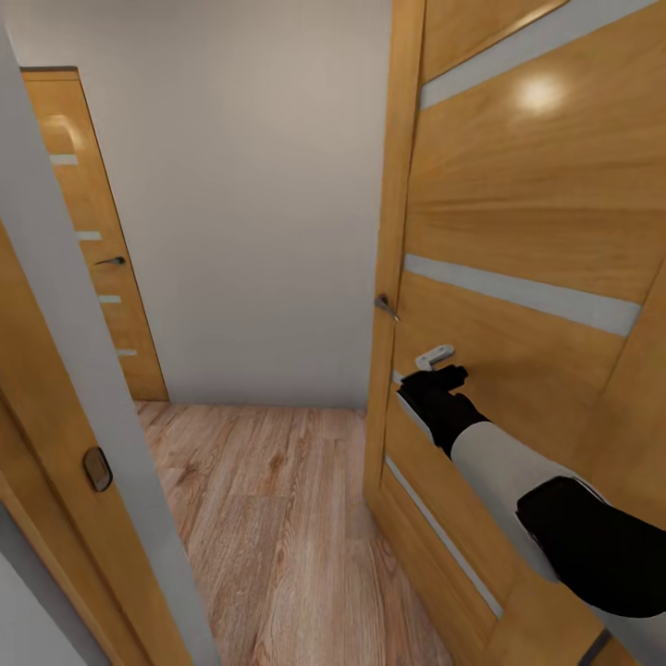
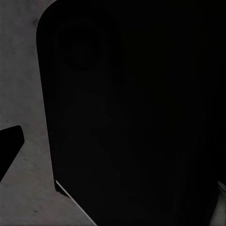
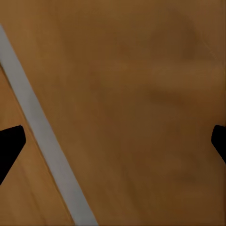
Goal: Move the two storage containers from the living room to the garage. In the garage, place one container on the floor and stack the other container on top of it (either order is fine).
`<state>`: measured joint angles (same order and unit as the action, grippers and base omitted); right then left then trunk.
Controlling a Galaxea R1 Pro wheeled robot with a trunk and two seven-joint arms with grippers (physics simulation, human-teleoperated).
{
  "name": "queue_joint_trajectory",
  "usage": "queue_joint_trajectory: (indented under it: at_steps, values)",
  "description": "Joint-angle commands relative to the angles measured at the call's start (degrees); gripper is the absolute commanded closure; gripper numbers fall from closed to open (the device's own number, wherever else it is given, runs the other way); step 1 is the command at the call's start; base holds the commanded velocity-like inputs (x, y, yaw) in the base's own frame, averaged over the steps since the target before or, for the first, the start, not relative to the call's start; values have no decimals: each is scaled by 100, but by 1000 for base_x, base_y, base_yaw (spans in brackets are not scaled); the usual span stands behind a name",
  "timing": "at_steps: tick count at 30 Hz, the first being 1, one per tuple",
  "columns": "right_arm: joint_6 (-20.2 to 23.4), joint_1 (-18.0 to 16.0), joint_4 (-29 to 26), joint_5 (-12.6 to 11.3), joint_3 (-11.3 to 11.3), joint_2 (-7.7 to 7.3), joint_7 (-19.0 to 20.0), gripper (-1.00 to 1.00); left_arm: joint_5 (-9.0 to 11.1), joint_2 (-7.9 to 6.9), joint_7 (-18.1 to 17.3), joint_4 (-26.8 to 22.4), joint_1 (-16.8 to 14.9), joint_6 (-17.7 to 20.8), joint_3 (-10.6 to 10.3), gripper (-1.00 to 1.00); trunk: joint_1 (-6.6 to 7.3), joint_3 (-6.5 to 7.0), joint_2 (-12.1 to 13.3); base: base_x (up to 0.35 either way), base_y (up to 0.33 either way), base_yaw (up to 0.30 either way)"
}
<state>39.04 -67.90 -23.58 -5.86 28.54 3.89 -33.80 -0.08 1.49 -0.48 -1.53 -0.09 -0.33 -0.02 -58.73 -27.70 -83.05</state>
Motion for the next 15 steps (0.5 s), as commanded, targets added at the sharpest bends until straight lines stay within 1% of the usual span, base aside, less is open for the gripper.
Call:
queue_joint_trajectory:
  at_steps: [1,9,15]
  values:
    - [75,-39,39,122,72,-334,-65,-100,-1,0,-5,-5,1,-3,2,-100,0,-5,-3,0,0,0]
    - [-1,-91,133,121,73,-345,-65,-100,-1,0,-5,-5,1,-3,-4,-100,0,-5,-3,3,0,0]
    - [-4,-92,134,121,72,-337,-65,-100,-1,0,-5,-7,1,-2,-8,-100,0,-5,-3,190,-86,0]
